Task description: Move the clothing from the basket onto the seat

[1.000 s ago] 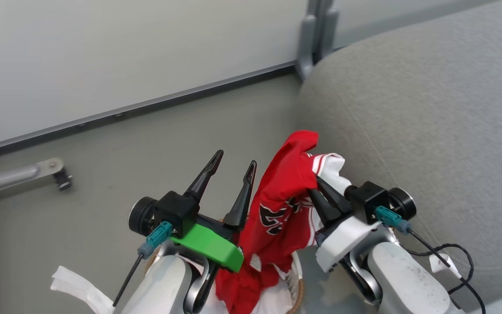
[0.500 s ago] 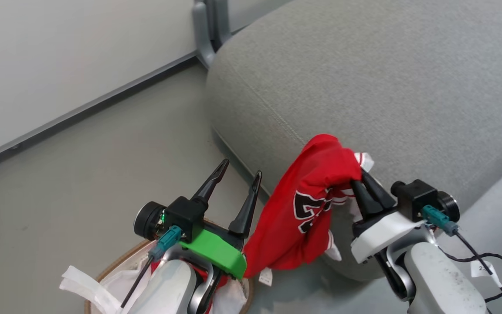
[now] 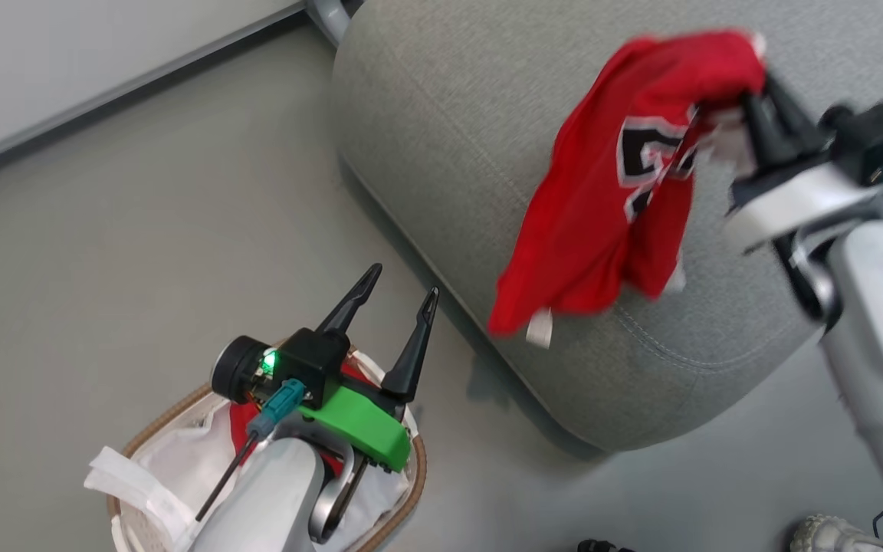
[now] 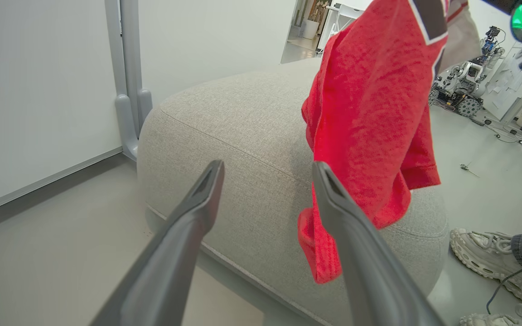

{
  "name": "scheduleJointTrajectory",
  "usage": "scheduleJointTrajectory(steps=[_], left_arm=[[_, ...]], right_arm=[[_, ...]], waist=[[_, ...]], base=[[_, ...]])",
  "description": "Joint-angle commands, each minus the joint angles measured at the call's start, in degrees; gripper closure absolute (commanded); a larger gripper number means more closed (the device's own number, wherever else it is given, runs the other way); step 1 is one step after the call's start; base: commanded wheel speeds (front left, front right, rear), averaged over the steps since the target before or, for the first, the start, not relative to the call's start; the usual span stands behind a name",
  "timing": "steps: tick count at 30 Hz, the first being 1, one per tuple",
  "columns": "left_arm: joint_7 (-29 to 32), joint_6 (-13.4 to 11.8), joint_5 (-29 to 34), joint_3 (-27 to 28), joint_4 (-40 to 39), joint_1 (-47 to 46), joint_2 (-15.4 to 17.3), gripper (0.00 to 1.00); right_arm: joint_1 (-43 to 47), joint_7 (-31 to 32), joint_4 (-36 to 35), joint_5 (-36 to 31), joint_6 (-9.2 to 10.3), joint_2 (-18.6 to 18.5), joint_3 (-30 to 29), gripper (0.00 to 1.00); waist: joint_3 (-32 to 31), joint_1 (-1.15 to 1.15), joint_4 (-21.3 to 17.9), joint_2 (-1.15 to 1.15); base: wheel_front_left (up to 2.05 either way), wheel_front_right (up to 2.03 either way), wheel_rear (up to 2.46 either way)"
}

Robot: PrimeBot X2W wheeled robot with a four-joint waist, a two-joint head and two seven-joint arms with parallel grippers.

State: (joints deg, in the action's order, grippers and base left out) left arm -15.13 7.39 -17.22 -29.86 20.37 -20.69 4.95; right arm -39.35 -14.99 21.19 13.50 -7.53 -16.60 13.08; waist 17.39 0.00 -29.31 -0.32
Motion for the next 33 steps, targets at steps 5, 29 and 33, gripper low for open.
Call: scheduleJointTrajectory(steps=[5,29,33], left_arm=[[-0.02,0.17,0.98,-0.34,-0.14,-2.99,2.01,0.0],[-0.02,0.17,1.91,2.64,-0.15,-5.3,2.64,0.0],[-0.02,0.17,2.06,4.24,0.65,-4.26,2.25,0.0]], right_arm=[[-10.26,-0.27,3.85,-2.78,0.08,-4.46,-4.41,1.0],[-7.21,-0.2,26.18,-11.81,0.08,-1.35,-30.51,0.0],[-2.62,-0.2,24.19,-12.5,0.08,0.39,-30.37,0.0]], waist=[[8.3,0.0,6.77,0.32],[15.56,0.0,15.44,0.32],[13.14,0.0,14.7,0.32]], base=[[0.0,0.0,0.0],[0.0,0.0,0.0],[0.0,0.0,0.0]])
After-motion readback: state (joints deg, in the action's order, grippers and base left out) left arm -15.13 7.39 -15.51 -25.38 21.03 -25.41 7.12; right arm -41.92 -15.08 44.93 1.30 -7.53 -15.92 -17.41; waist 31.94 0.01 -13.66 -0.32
